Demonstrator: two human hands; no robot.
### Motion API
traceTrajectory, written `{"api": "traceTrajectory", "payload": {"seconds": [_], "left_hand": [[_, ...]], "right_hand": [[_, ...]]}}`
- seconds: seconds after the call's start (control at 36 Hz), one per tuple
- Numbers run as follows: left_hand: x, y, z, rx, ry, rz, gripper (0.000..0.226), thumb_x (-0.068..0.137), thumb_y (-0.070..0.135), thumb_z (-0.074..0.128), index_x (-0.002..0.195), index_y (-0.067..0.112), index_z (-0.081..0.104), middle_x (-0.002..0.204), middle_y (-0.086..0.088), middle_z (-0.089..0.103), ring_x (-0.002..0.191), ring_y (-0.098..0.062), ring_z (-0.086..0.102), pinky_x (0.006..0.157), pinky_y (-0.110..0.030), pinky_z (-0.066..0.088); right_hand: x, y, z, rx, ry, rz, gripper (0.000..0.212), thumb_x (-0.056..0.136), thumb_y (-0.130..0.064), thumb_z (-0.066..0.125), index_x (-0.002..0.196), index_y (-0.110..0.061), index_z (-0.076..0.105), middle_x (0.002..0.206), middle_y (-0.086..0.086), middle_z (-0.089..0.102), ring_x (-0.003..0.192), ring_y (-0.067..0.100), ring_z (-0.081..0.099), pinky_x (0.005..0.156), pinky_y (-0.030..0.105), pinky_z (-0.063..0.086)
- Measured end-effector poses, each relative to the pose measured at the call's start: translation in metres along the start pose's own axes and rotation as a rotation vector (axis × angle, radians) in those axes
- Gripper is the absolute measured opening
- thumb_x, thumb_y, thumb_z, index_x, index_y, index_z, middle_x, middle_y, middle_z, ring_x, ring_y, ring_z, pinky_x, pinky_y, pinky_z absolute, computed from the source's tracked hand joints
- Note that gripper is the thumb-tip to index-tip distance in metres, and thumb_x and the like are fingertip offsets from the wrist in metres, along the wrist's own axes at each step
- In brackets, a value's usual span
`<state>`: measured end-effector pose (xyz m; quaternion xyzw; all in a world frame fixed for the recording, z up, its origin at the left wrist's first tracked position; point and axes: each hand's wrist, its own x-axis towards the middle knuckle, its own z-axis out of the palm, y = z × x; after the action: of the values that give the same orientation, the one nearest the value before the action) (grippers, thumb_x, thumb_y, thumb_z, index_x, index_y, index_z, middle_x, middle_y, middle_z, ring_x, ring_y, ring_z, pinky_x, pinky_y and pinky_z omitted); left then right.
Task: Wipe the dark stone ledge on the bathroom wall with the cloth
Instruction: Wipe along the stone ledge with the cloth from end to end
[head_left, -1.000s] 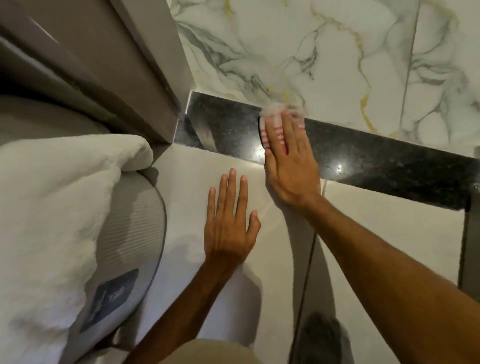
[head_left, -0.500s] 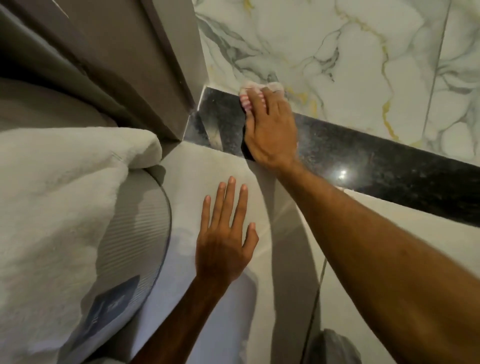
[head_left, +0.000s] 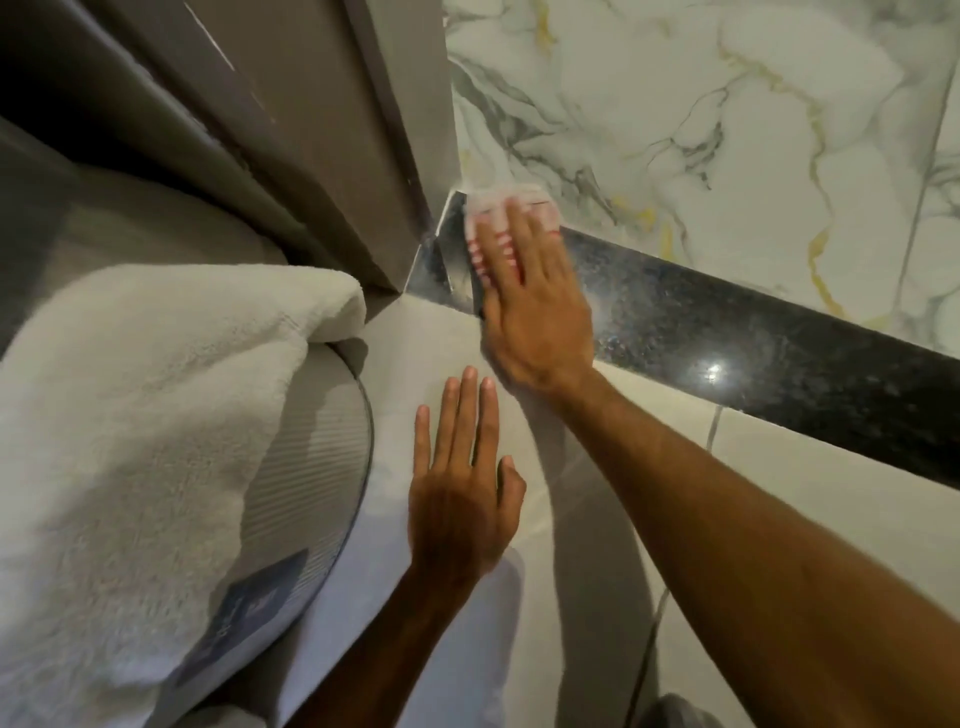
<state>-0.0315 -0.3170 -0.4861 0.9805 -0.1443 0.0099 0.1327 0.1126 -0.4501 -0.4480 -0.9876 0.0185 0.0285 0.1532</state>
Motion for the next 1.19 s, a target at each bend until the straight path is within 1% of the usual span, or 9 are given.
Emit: {"api": "traceTrajectory", "payload": {"seconds": [0.14,0.25,0.39,0.47,0.61,0.75,0.89,1.08,1.19], "left_hand": [[-0.006,-0.013,-0.008,0.054,-0.06,0.017,0.069,0.105,0.037,0.046,0.168,0.011,0.037,0.176,-0.016,0.03,0.164,-0.034,0.027,0.133,-0.059,0.027],[-0.008,-0.021,-0.012,0.077,-0.084,0.035,0.07,0.106,0.041,0.043,0.171,0.015,0.032,0.179,-0.015,0.025,0.166,-0.036,0.024,0.134,-0.059,0.021],[-0.008,-0.02,-0.006,0.034,-0.066,0.009,0.073,0.105,0.042,0.046,0.172,0.016,0.03,0.18,-0.013,0.024,0.168,-0.032,0.02,0.136,-0.057,0.017],[-0.008,-0.022,-0.005,0.065,-0.072,-0.011,0.076,0.105,0.044,0.046,0.172,0.014,0.027,0.18,-0.015,0.023,0.169,-0.031,0.017,0.137,-0.055,0.015],[-0.008,-0.019,-0.011,0.074,-0.097,-0.049,0.078,0.103,0.042,0.047,0.171,0.009,0.028,0.179,-0.016,0.023,0.168,-0.032,0.019,0.135,-0.059,0.024],[-0.009,-0.019,-0.014,0.043,-0.076,-0.044,0.075,0.103,0.036,0.053,0.169,0.008,0.032,0.179,-0.015,0.026,0.168,-0.032,0.02,0.135,-0.056,0.022],[-0.008,-0.017,-0.014,0.045,-0.07,-0.064,0.076,0.102,0.039,0.05,0.169,0.007,0.033,0.178,-0.016,0.027,0.166,-0.033,0.023,0.135,-0.056,0.02],[-0.008,-0.011,-0.028,0.036,-0.159,-0.084,0.076,0.1,0.035,0.047,0.168,0.003,0.034,0.177,-0.019,0.026,0.166,-0.034,0.024,0.135,-0.057,0.024],[-0.021,-0.006,-0.065,0.068,-0.255,0.006,0.068,0.106,0.038,0.049,0.165,0.005,0.042,0.175,-0.016,0.032,0.164,-0.033,0.028,0.13,-0.062,0.034]], "right_hand": [[-0.084,0.022,0.0,-0.028,0.034,-0.147,0.062,0.117,-0.043,0.034,0.176,-0.024,0.026,0.185,0.004,0.019,0.173,0.023,0.01,0.143,0.044,0.013],[-0.099,0.038,-0.008,0.002,0.075,0.074,0.063,0.116,-0.044,0.033,0.176,-0.029,0.022,0.186,0.001,0.015,0.174,0.023,0.011,0.142,0.049,0.022],[-0.011,0.01,-0.008,0.014,0.096,0.319,0.067,0.119,-0.045,0.028,0.178,-0.023,0.005,0.187,0.008,0.001,0.175,0.029,0.001,0.144,0.046,0.005],[0.012,-0.015,0.001,0.019,0.004,0.11,0.068,0.119,-0.047,0.027,0.178,-0.022,0.004,0.187,0.008,-0.002,0.175,0.028,-0.002,0.144,0.045,0.002],[-0.053,-0.006,-0.001,-0.018,-0.04,-0.196,0.064,0.117,-0.042,0.026,0.177,-0.021,0.017,0.186,0.007,0.009,0.174,0.025,0.006,0.143,0.048,0.015],[-0.079,0.034,-0.012,-0.022,-0.022,-0.093,0.063,0.117,-0.045,0.028,0.177,-0.03,0.018,0.186,0.0,0.012,0.174,0.02,0.009,0.143,0.046,0.017],[-0.003,0.007,-0.008,-0.024,0.056,0.189,0.067,0.119,-0.044,0.03,0.178,-0.02,0.008,0.187,0.009,0.003,0.174,0.027,0.0,0.14,0.039,-0.003],[-0.034,-0.019,-0.003,0.038,-0.096,-0.215,0.064,0.117,-0.038,0.035,0.177,-0.02,0.021,0.185,0.011,0.013,0.173,0.031,0.011,0.143,0.049,0.013],[-0.095,0.001,-0.026,0.072,-0.251,-0.209,0.076,0.11,-0.025,0.065,0.175,-0.023,0.025,0.184,0.004,0.015,0.171,0.026,0.01,0.138,0.05,0.03]]}}
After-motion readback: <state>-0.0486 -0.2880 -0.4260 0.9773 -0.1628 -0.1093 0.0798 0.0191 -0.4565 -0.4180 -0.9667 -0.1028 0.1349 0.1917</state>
